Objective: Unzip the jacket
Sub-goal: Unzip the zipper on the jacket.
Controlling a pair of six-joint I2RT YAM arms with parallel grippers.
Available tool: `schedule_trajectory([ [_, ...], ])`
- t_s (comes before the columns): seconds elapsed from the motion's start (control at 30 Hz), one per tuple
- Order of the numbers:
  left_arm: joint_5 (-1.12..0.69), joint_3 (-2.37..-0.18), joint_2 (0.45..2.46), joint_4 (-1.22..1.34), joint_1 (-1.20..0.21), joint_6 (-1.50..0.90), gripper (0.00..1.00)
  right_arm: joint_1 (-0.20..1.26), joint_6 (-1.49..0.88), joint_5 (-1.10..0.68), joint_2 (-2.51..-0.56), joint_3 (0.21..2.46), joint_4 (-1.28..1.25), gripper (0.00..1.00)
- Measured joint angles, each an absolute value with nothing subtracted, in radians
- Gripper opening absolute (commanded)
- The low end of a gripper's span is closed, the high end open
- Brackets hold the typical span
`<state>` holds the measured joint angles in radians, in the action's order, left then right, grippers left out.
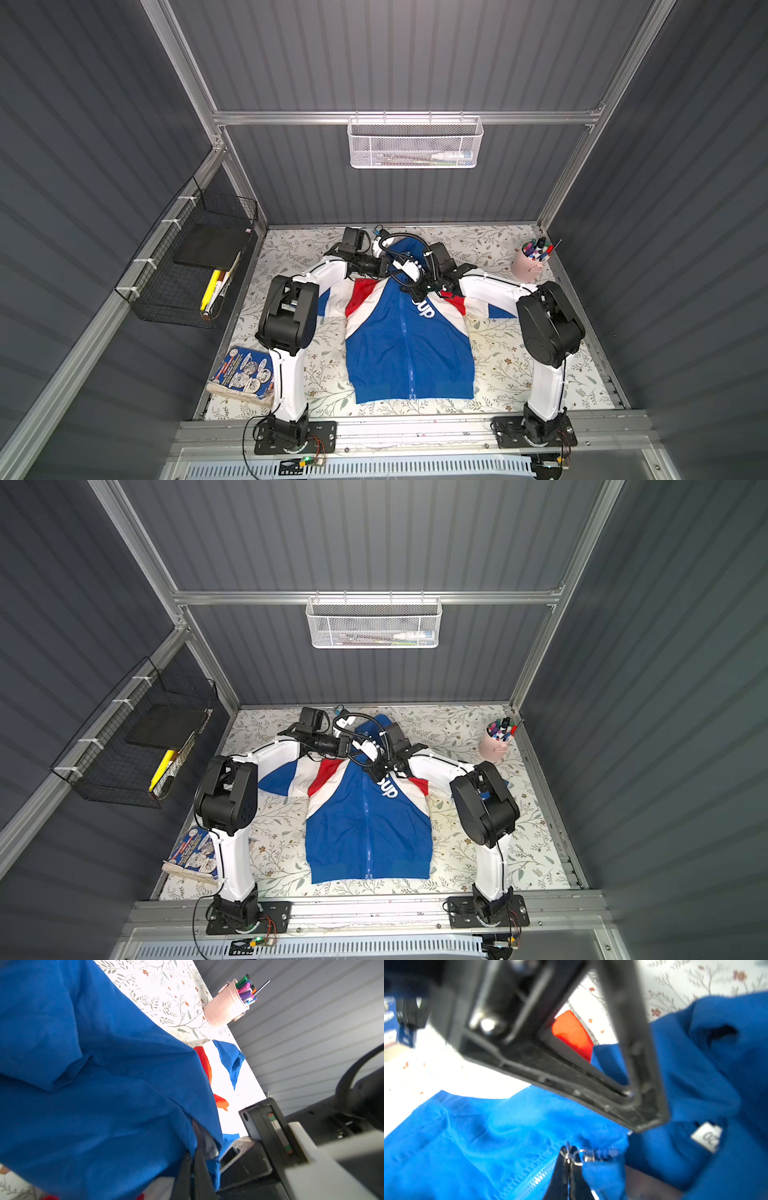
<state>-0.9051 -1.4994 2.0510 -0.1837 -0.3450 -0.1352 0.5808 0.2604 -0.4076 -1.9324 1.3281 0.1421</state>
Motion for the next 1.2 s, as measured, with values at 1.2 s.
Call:
schedule_trajectory([
  [1.2,-0.944,-1.472,2.016,-0.109,-0.326,-0.173,0.00,0.628,0.659,-0.244,-1.969,1.352,0.297,0.00],
])
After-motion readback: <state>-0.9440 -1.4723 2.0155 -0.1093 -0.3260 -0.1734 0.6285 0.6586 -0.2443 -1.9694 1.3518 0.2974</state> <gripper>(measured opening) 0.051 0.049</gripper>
